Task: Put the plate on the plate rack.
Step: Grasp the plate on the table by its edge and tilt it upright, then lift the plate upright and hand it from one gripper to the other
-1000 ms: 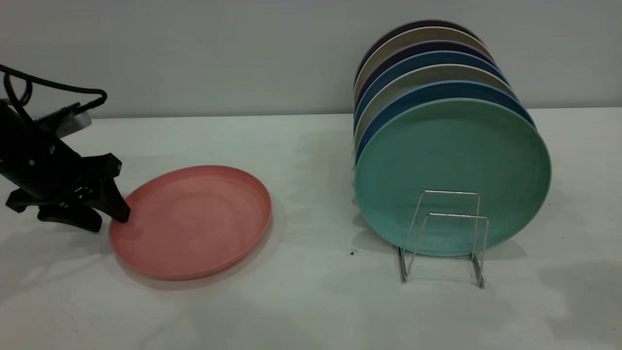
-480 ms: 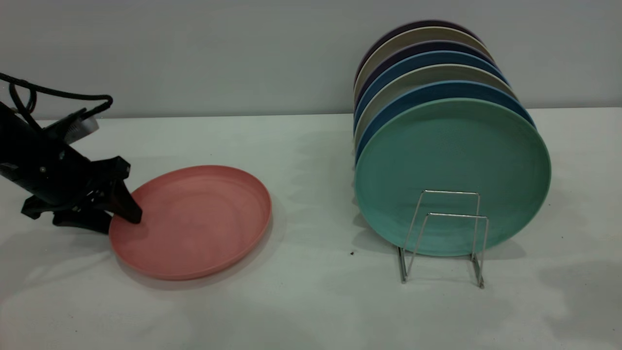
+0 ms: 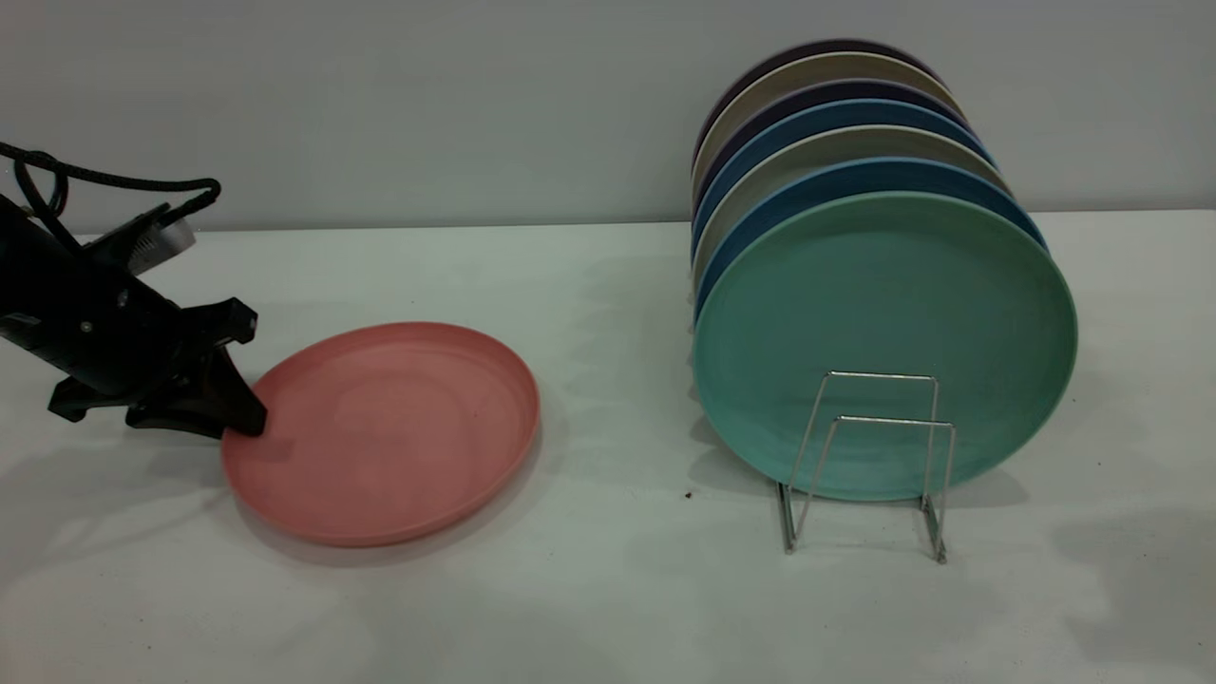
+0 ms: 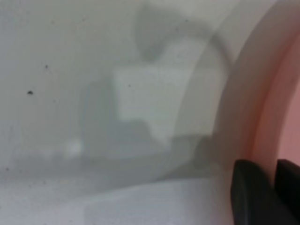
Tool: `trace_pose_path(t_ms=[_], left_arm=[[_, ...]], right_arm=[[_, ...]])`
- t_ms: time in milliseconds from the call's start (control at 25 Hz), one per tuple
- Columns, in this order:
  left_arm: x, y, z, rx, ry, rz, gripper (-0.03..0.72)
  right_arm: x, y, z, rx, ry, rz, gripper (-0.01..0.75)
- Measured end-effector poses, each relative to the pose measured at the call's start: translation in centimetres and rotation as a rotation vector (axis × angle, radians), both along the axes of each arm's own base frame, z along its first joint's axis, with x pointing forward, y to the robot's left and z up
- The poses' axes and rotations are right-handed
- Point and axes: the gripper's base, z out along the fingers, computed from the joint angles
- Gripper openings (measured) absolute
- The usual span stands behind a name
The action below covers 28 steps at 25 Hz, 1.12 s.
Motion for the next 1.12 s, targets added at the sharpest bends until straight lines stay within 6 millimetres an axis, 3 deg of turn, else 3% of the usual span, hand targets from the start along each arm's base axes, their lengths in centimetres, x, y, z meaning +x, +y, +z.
trace_pose_path(t_ms=[200,560,800,1120], left_arm=[[0.0,-0.1,0.0,0.001,-0.002,-0.025,0.017],[-0.1,-0.3,0.6,-0.004,-0.019,-0.091,0.014],[0.4,-1.1,5.0,-0.062,-0.125,-0.158,0.014],[0.4,-2.3,11.8,-0.152,-0.306,-0.23,0.014]], right_arm=[[0.0,0.0,0.0,0.0,-0.001,0.0,0.418],[0.0,0.0,0.0,-0.001,-0.001,0.001,0.417],[-0.1,0.0,0.4,0.001,-0.015,0.0,0.417],[-2.0,0.0,5.0,0.039,-0.197,-0.009,0.417]])
